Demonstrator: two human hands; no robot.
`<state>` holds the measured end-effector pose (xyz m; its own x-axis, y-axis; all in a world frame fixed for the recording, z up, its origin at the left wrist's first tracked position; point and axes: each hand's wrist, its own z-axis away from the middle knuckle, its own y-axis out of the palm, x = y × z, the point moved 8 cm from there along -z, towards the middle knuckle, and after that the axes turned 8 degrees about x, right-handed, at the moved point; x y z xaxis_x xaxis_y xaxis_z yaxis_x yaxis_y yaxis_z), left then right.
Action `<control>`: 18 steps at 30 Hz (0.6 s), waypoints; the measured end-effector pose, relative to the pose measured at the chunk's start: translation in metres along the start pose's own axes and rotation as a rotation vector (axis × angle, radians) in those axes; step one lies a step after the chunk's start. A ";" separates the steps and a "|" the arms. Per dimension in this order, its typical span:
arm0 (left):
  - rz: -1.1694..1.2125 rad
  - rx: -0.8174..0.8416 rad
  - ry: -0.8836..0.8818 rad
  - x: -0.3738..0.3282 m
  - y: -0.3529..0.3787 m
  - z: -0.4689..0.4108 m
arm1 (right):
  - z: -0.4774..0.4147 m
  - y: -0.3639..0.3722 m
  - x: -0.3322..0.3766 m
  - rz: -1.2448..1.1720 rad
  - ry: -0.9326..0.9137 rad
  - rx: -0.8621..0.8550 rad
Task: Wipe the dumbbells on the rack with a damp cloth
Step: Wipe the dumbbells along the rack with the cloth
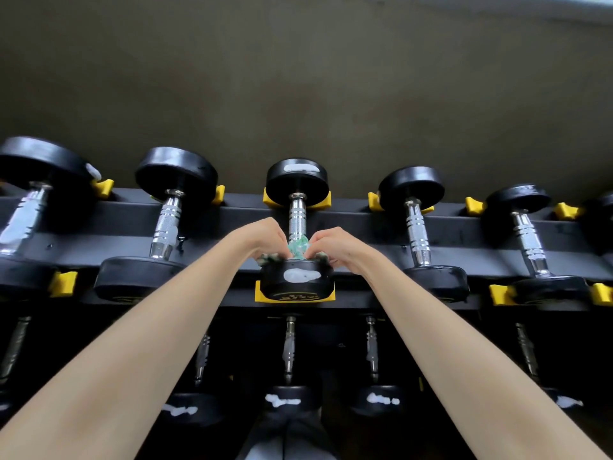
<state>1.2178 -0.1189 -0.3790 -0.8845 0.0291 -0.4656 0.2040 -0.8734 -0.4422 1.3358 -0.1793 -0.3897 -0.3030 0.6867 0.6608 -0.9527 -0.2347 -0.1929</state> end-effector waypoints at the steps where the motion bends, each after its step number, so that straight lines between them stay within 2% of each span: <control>1: -0.016 0.004 0.003 -0.001 0.000 0.001 | 0.003 -0.001 0.003 0.022 -0.004 -0.004; 9: -0.053 0.098 0.117 -0.012 -0.002 0.012 | 0.008 -0.005 0.004 -0.044 -0.014 -0.028; 13: -0.052 0.136 0.191 -0.021 -0.002 0.017 | 0.011 -0.005 0.002 -0.154 -0.010 -0.029; 18: -0.044 0.206 0.186 -0.031 -0.001 0.017 | 0.014 -0.009 -0.008 -0.331 0.017 -0.047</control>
<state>1.2379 -0.1272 -0.3514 -0.7943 0.1416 -0.5908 0.0603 -0.9493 -0.3086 1.3468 -0.1924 -0.3830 0.0233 0.7317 0.6813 -0.9994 0.0351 -0.0036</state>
